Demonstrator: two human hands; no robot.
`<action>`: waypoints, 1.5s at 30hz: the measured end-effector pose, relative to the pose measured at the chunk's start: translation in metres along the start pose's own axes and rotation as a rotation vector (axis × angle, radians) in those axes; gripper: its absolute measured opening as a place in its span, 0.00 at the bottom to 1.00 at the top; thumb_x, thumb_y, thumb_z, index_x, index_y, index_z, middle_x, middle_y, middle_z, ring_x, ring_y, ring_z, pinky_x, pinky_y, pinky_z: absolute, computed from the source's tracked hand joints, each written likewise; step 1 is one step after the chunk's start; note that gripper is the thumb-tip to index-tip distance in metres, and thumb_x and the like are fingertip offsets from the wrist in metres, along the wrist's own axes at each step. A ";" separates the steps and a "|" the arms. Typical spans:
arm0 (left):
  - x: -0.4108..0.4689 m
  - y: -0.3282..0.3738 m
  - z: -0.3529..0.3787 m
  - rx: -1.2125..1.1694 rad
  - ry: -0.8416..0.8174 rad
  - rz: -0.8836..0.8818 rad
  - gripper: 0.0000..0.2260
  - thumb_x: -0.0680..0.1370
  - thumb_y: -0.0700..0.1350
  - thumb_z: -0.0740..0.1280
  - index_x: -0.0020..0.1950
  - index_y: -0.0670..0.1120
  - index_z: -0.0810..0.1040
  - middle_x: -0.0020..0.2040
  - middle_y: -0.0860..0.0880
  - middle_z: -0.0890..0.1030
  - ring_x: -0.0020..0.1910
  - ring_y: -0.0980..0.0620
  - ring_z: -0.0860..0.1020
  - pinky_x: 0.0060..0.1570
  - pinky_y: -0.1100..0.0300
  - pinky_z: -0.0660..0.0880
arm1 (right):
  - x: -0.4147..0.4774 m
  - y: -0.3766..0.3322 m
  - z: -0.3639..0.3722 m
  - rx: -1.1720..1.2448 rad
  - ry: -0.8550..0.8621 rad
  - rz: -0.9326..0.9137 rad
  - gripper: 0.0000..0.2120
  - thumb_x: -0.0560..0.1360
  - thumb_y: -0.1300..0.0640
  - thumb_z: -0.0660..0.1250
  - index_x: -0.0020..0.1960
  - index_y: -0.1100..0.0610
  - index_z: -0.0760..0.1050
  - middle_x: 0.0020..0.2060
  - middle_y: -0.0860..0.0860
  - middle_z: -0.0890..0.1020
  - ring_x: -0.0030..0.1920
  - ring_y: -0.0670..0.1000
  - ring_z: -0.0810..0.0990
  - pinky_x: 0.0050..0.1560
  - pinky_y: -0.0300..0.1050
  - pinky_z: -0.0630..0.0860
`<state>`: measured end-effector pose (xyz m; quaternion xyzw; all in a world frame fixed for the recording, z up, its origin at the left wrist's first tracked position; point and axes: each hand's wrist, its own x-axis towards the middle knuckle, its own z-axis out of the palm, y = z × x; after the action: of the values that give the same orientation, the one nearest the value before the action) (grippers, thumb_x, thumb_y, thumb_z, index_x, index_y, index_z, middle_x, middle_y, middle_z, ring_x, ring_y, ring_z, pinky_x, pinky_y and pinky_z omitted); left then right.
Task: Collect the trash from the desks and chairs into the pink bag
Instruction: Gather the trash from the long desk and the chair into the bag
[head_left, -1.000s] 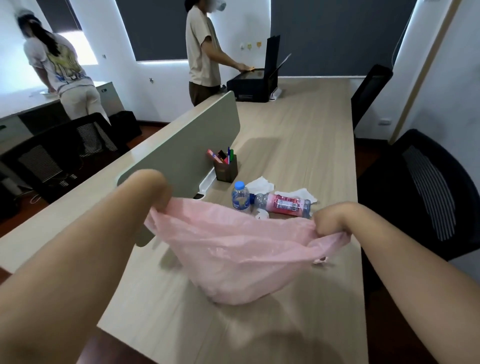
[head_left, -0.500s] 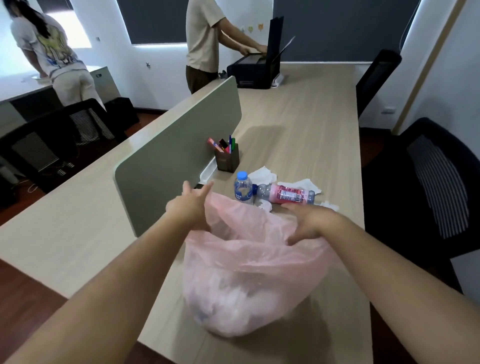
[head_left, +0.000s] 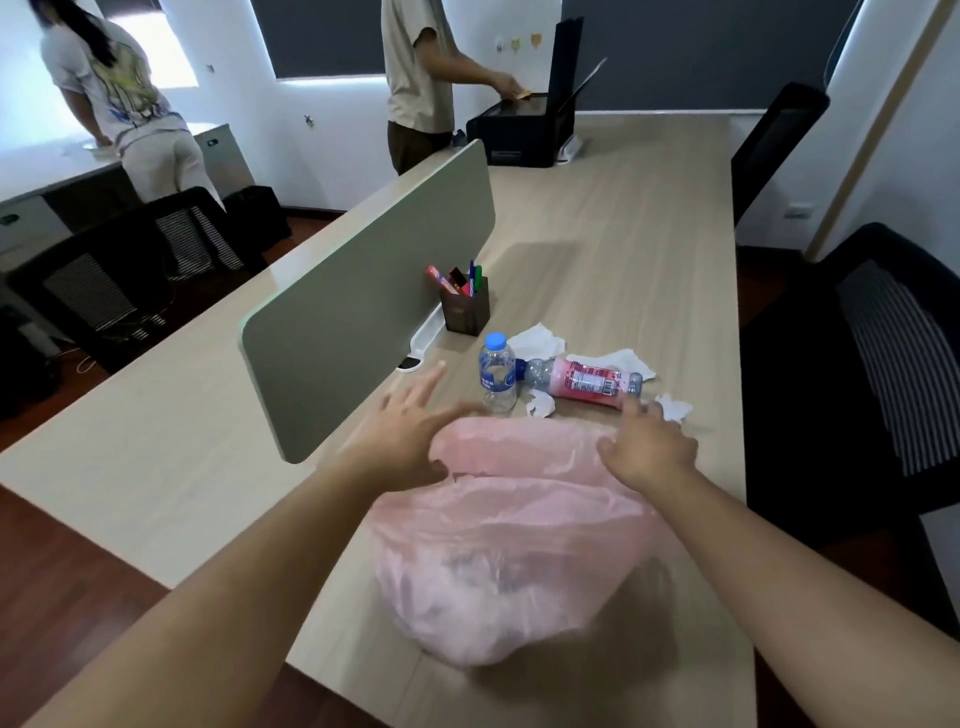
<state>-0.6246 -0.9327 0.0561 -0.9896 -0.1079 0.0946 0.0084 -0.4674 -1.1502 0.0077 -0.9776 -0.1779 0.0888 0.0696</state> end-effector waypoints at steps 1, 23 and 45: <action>0.006 0.009 0.000 -0.011 0.026 0.059 0.28 0.72 0.50 0.69 0.69 0.66 0.63 0.79 0.47 0.42 0.78 0.44 0.47 0.73 0.39 0.52 | -0.003 -0.006 -0.004 0.009 0.056 -0.096 0.27 0.75 0.47 0.61 0.70 0.53 0.60 0.66 0.54 0.69 0.65 0.58 0.70 0.60 0.53 0.69; 0.002 0.013 0.011 0.380 -0.393 -0.208 0.46 0.75 0.52 0.68 0.75 0.60 0.32 0.76 0.47 0.28 0.77 0.38 0.50 0.63 0.32 0.64 | -0.024 -0.029 -0.021 -0.002 -0.433 -0.414 0.45 0.72 0.46 0.69 0.78 0.50 0.44 0.78 0.50 0.48 0.75 0.52 0.58 0.72 0.45 0.60; 0.156 -0.034 -0.033 -0.264 0.086 -0.004 0.25 0.73 0.48 0.69 0.69 0.53 0.67 0.69 0.49 0.66 0.60 0.48 0.74 0.58 0.53 0.74 | 0.128 -0.021 -0.049 0.323 -0.095 -0.142 0.16 0.74 0.61 0.68 0.62 0.54 0.76 0.61 0.52 0.78 0.58 0.52 0.78 0.56 0.41 0.72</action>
<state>-0.4757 -0.8659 0.0613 -0.9850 -0.1210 0.0369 -0.1171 -0.3468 -1.0895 0.0399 -0.9333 -0.2332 0.1569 0.2236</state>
